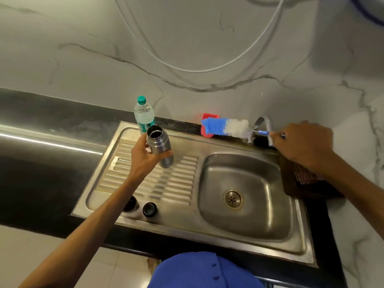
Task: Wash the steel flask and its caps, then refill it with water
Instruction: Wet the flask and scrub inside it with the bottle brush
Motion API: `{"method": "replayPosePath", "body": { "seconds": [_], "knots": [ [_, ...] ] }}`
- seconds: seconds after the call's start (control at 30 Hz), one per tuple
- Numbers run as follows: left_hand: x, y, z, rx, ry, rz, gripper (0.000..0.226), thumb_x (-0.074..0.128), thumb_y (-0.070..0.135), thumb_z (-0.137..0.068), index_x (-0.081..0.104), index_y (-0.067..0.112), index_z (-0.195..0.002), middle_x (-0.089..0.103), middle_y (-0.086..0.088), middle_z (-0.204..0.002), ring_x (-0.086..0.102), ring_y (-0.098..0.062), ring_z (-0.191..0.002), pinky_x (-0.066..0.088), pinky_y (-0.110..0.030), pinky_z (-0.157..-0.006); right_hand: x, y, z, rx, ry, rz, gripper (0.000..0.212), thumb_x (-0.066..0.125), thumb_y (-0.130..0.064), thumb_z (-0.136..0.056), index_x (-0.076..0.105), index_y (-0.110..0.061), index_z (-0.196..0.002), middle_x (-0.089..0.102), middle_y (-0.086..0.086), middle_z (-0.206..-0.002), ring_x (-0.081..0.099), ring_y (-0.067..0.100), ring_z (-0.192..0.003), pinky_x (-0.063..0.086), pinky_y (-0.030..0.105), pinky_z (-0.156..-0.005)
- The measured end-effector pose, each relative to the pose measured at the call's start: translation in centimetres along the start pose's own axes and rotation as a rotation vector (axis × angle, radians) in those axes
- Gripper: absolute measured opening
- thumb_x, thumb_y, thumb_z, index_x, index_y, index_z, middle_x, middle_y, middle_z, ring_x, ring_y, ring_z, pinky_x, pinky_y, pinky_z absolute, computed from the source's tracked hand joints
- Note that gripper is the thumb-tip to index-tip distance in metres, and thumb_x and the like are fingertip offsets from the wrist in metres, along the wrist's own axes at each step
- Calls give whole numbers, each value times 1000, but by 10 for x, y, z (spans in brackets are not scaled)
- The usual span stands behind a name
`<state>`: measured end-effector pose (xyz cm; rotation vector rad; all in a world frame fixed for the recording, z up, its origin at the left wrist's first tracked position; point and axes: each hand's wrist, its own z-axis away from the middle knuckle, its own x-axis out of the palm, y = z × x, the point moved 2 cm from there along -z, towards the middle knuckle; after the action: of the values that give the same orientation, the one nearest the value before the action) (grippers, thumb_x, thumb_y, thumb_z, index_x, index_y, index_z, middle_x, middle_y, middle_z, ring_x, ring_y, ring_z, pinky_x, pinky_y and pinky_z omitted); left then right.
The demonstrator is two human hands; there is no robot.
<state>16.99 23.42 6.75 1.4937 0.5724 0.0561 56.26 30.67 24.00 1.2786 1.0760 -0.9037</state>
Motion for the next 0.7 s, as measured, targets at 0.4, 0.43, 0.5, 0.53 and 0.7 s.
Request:
{"method": "replayPosePath", "body": {
  "seconds": [0.4, 0.43, 0.5, 0.53, 0.7],
  "knots": [
    [-117, -77, -5, -200, -12, -177, 66, 99, 16, -64, 68, 22, -123, 74, 9, -109, 64, 5, -93, 43, -9, -75, 8, -38, -81, -41, 33, 114, 73, 30, -79, -85, 63, -20, -57, 56, 2, -53, 56, 27, -48, 58, 43, -66],
    [-129, -81, -3, -204, -17, -189, 65, 99, 16, -65, 68, 24, -122, 73, 12, -108, 65, 6, -93, 44, -10, -77, 24, -31, -92, -68, 29, 127, 79, 24, -86, -82, 63, -22, -55, 55, 1, -51, 56, 27, -45, 58, 45, -63],
    [-149, -90, 4, -197, -32, -198, 64, 99, 15, -65, 67, 30, -119, 73, 19, -104, 66, 9, -93, 46, -15, -82, 48, -18, -108, -119, -7, 121, 88, 16, -92, -78, 61, -23, -51, 53, 0, -47, 54, 27, -41, 58, 46, -58],
    [-159, -94, 8, -192, -39, -201, 64, 99, 14, -65, 67, 34, -117, 74, 20, -102, 66, 10, -94, 48, -17, -83, 48, -22, -109, -131, -22, 108, 89, 14, -93, -78, 60, -22, -49, 52, 0, -44, 53, 26, -39, 57, 45, -56],
    [-188, -109, 36, -204, -78, -226, 66, 98, 12, -68, 65, 40, -118, 73, 19, -112, 68, 0, -106, 53, -25, -91, 32, -53, -101, -164, 62, 107, 86, 19, -91, -81, 58, -23, -48, 51, 1, -43, 53, 27, -39, 56, 45, -56]
  ]
}}
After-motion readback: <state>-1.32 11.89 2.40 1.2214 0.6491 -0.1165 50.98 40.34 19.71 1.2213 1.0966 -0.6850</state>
